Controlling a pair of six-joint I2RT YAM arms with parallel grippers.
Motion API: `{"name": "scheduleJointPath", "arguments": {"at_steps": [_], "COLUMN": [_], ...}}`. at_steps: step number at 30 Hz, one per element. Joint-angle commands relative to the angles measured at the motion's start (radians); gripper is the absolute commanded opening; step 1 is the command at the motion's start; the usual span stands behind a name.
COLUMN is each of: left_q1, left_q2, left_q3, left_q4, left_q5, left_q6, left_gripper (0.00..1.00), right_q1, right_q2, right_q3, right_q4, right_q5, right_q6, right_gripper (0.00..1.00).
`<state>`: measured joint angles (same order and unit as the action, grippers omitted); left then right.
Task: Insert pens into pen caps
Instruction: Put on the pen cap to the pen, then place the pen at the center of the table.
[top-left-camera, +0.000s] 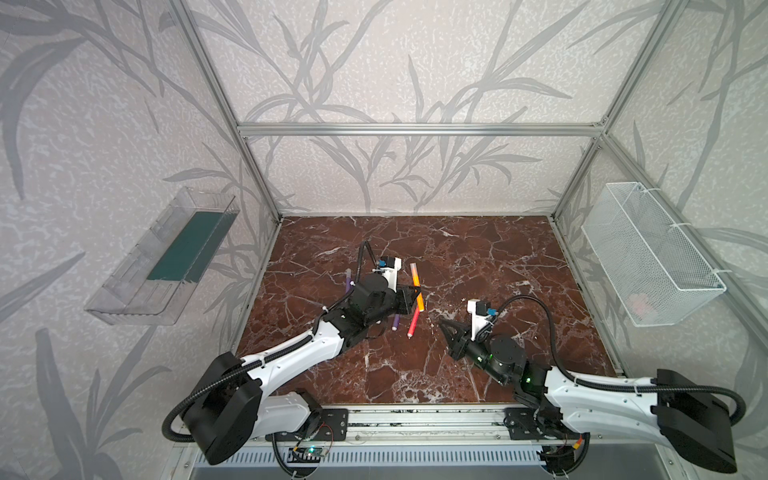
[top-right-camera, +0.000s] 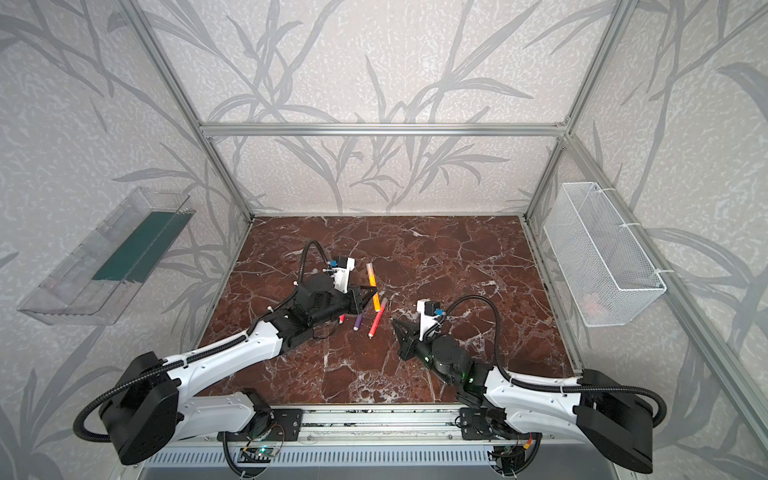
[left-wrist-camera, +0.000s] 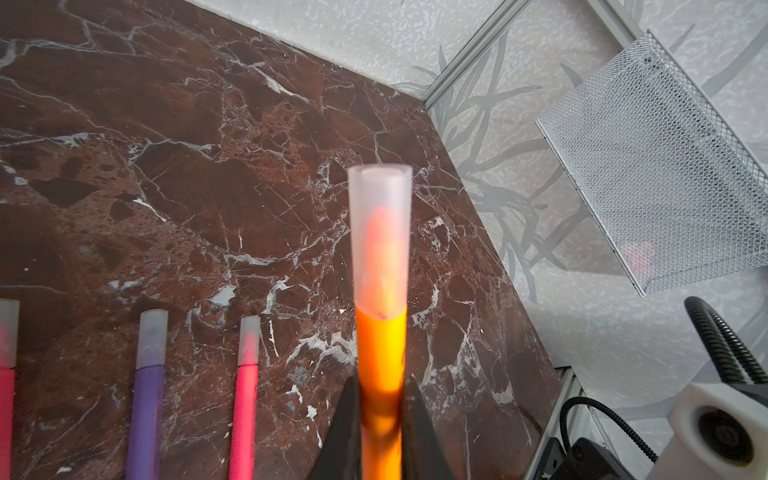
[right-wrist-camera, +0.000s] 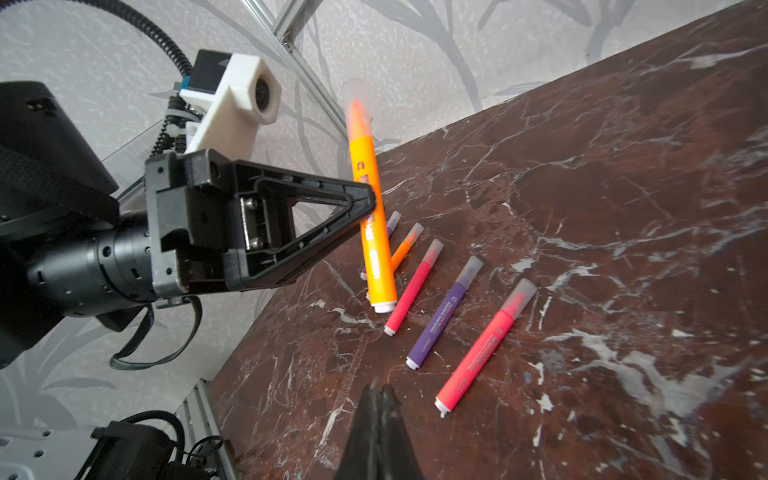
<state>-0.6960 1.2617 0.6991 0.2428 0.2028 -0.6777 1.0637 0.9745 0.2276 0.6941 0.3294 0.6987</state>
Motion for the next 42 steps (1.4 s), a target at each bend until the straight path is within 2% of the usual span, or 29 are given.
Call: {"name": "scheduleJointPath", "arguments": {"at_steps": [1,4,9,12,17,26,31,33,34,36,40,42], "left_q1": [-0.009,-0.043,-0.171,-0.196,-0.197,-0.198,-0.201,-0.203,-0.203,-0.203,-0.203,-0.202], "left_q2": [0.036,0.099,0.267,0.381,0.515,0.638,0.651,0.644,0.638,0.621,0.544,0.474], "left_q3": [0.054,0.117,0.242,0.311,0.35,0.391,0.374,0.37,0.37,0.367,0.358,0.351], "left_q4": [-0.081,-0.199,-0.355,-0.413,-0.387,-0.405,-0.405,-0.402,-0.402,-0.396,-0.412,-0.43], "left_q5": [-0.025,-0.075,-0.215,-0.193,-0.193,-0.218,-0.211,-0.203,-0.199,-0.187,-0.205,-0.228], "left_q6": [0.039,0.07,0.126,0.122,0.107,0.087,0.081,0.082,0.085,0.096,0.13,0.15], "left_gripper": [0.0,0.0,0.0,0.0,0.0,0.0,0.0,0.0,0.05,0.22,0.57,0.65], "right_q1": [0.0,-0.032,-0.178,-0.218,-0.234,-0.274,-0.291,-0.299,-0.306,-0.321,-0.356,-0.367], "right_q2": [-0.062,-0.093,-0.081,-0.069,-0.088,-0.102,-0.122,-0.136,-0.143,-0.161,-0.194,-0.2], "right_q3": [0.042,0.089,0.138,0.151,0.144,0.134,0.13,0.13,0.133,0.143,0.216,0.256], "right_q4": [-0.194,-0.388,-0.547,-0.584,-0.616,-0.652,-0.666,-0.678,-0.685,-0.709,-0.828,-0.864], "right_q5": [0.153,0.273,0.227,0.222,0.263,0.257,0.254,0.252,0.249,0.244,0.275,0.313], "right_q6": [-0.016,0.024,0.058,0.058,0.051,0.056,0.057,0.057,0.055,0.051,0.04,0.019], "right_gripper": [0.12,0.23,0.37,0.48,0.66,0.77,0.81,0.87,0.92,0.95,0.96,0.96]}}
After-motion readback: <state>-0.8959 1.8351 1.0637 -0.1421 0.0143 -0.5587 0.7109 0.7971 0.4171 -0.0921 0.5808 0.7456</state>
